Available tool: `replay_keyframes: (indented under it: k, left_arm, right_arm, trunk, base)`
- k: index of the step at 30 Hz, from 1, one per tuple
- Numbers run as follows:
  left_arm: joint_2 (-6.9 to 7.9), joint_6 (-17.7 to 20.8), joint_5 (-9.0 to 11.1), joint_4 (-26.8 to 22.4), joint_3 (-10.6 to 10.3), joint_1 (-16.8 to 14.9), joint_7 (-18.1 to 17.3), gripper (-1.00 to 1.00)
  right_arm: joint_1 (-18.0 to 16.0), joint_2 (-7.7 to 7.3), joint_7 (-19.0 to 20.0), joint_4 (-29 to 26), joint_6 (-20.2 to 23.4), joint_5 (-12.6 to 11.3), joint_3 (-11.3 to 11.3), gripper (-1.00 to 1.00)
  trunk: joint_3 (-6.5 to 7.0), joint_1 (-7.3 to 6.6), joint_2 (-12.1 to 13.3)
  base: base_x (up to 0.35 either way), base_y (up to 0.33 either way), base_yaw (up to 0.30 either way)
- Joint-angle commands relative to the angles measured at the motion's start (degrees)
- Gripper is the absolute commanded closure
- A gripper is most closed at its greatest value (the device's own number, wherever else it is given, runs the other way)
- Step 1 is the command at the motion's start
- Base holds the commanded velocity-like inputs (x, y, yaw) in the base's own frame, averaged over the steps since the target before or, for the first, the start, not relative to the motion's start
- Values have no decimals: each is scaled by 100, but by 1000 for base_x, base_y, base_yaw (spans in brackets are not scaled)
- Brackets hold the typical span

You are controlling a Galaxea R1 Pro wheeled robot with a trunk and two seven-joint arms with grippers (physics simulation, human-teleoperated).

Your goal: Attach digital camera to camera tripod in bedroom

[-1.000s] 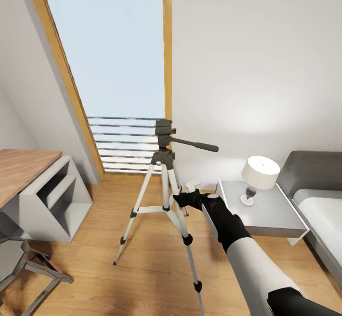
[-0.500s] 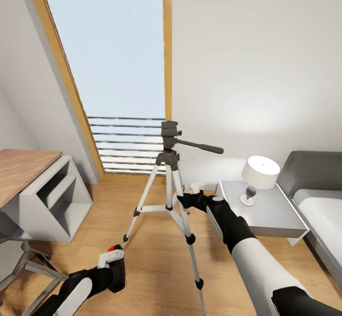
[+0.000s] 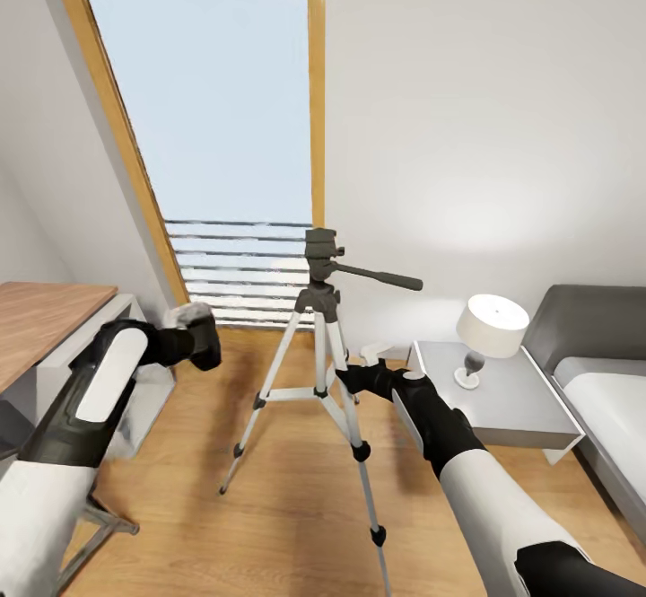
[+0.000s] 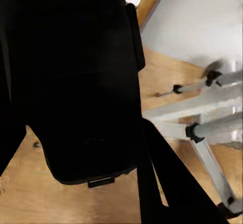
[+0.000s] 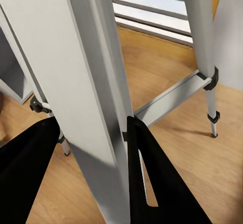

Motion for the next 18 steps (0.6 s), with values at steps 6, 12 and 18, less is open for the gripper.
replay_keyframes:
  k: [6, 12, 18]
  left_arm:
    - [-199, 48, 109, 1199, 19, -1969, 80, 100]
    - [-1004, 62, 84, 3450, 16, -4490, 89, 100]
    - [-1237, 68, 53, 3520, -11, -5066, 93, 100]
  right_arm:
    - [-3, -5, -110, 149, -1, 264, -11, 100]
    - [-3, -10, -110, 150, 0, 283, -13, 100]
    - [-3, -6, -117, 150, 5, 268, -6, 100]
  trunk:
    - [-13, 3, -12]
    - [-13, 3, -12]
    - [-13, 3, -12]
  base:
    - [0, 0, 0]
    - [0, 0, 0]
    - [0, 0, 0]
